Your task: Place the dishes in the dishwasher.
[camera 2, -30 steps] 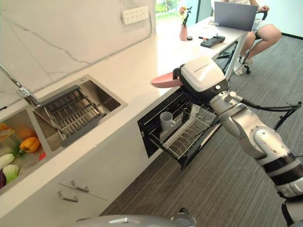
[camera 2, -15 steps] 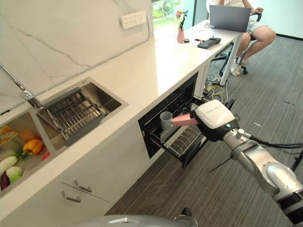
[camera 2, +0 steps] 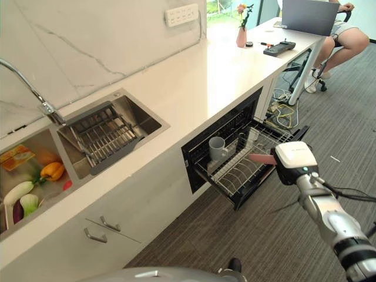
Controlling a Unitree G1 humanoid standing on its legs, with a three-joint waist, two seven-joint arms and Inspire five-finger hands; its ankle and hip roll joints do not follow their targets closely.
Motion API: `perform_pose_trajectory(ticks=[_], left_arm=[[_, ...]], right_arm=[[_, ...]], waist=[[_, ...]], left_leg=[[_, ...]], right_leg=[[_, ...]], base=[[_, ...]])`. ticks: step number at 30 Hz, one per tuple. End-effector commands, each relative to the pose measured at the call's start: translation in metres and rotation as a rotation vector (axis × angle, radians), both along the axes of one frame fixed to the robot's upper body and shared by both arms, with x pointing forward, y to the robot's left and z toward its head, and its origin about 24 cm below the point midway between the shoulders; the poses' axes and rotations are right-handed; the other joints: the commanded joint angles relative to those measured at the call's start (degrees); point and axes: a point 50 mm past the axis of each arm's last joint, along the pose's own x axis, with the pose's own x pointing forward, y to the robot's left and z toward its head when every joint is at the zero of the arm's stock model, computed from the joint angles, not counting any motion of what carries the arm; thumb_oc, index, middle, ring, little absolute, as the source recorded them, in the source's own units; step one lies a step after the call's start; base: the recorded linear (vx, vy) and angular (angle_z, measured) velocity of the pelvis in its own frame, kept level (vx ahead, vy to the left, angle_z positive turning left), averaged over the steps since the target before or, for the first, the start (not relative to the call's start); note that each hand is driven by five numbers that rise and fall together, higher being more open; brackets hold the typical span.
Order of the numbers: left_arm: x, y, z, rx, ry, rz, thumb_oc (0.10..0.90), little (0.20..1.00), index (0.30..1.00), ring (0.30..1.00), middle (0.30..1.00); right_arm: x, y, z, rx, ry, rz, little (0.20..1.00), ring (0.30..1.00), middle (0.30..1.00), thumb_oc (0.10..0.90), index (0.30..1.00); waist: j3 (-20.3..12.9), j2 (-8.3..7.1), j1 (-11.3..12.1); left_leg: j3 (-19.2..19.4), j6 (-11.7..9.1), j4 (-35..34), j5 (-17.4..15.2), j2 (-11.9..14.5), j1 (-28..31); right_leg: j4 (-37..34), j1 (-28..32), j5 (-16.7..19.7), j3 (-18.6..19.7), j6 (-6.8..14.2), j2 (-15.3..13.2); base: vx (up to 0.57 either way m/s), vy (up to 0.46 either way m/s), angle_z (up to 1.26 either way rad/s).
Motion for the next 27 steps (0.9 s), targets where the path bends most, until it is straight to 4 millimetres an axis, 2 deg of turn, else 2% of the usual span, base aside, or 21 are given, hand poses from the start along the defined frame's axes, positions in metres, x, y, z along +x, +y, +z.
perform_pose_trajectory(ticks=[1, 8, 16, 17, 18, 23, 26, 27], left_arm=[[0.026, -0.004, 0.002, -0.018, -0.045, -0.091, 0.800, 0.900, 0.900, 0.900, 0.900], [0.053, -0.002, 0.008, -0.017, -0.141, -0.096, 0.800, 0.900, 0.900, 0.900, 0.900], [0.075, -0.011, 0.013, -0.050, -0.231, -0.093, 0.800, 0.900, 0.900, 0.900, 0.900], [0.078, -0.012, 0.013, -0.056, -0.243, -0.090, 0.800, 0.900, 0.900, 0.900, 0.900], [0.080, -0.013, 0.014, -0.058, -0.253, -0.085, 0.800, 0.900, 0.900, 0.900, 0.900], [0.085, -0.014, 0.016, -0.064, -0.269, -0.066, 0.800, 0.900, 0.900, 0.900, 0.900], [0.080, -0.011, 0.014, -0.061, -0.251, -0.065, 0.800, 0.900, 0.900, 0.900, 0.900], [0.072, -0.008, 0.013, -0.053, -0.224, -0.062, 0.800, 0.900, 0.900, 0.900, 0.900]], right_arm=[[0.028, 0.015, 0.024, 0.022, -0.126, 0.041, 0.300, 0.300, 0.300, 0.400, 0.300], [0.063, 0.013, 0.041, -0.010, -0.162, -0.006, 0.300, 0.300, 0.300, 0.400, 0.300], [0.077, 0.001, 0.037, -0.019, -0.152, -0.132, 0.300, 0.300, 0.300, 0.400, 0.300], [0.079, 0.000, 0.038, -0.014, -0.165, -0.146, 0.328, 0.328, 0.328, 0.419, 0.328], [0.079, -0.001, 0.040, 0.001, -0.182, -0.159, 0.900, 0.900, 0.900, 0.800, 0.900], [0.077, -0.002, 0.039, 0.210, -0.259, -0.232, 0.900, 0.900, 0.900, 0.800, 0.900], [0.071, -0.001, 0.033, 0.268, -0.249, -0.230, 0.900, 0.900, 0.900, 0.800, 0.900], [0.062, -0.003, 0.027, 0.311, -0.237, -0.234, 0.900, 0.900, 0.900, 0.800, 0.900]], waist=[[2.15, -2.99, 2.02], [6.60, -1.76, 3.99], [10.79, 0.16, 5.75], [11.10, 0.32, 5.84], [11.39, 0.51, 5.88], [11.61, 0.73, 5.59], [11.17, 0.50, 5.19], [10.31, -0.11, 4.56]], left_leg=[[-1.63, 0.87, 1.84, -2.06, -0.36, -3.15], [-5.37, 0.99, 2.55, -0.40, -1.19, -9.57], [-7.70, 0.95, 2.52, 1.34, -1.35, -13.86], [-7.91, 0.96, 2.48, 1.48, -1.44, -14.14], [-8.02, 0.94, 2.44, 1.64, -1.46, -14.45], [-8.69, 1.04, 2.35, 1.68, -1.36, -15.16], [-8.72, 1.14, 2.50, 1.28, -1.24, -14.72], [-8.56, 1.21, 2.82, 0.59, -1.23, -14.07]], right_leg=[[0.93, 2.37, -9.55, -1.89, 3.30, -2.84], [1.40, -2.34, -8.37, -2.55, 3.07, -3.94], [2.34, -5.62, -7.97, -2.81, 2.96, -4.73], [2.43, -5.94, -7.88, -2.70, 2.98, -4.79], [2.53, -6.32, -7.85, -2.69, 2.98, -4.85], [2.54, -6.61, -8.15, -2.63, 2.69, -4.75], [2.48, -6.01, -8.48, -2.84, 2.53, -4.53], [2.31, -5.07, -8.85, -2.95, 2.37, -4.34]], base=[[-0.03, 0.019, 0.18], [-0.05, 0.020, 0.27], [-0.02, 0.010, 0.11], [0.00, 0.008, 0.04], [0.01, 0.003, 0.03], [0.02, -0.012, 0.05], [0.05, -0.024, 0.06], [0.06, -0.026, 0.09]])
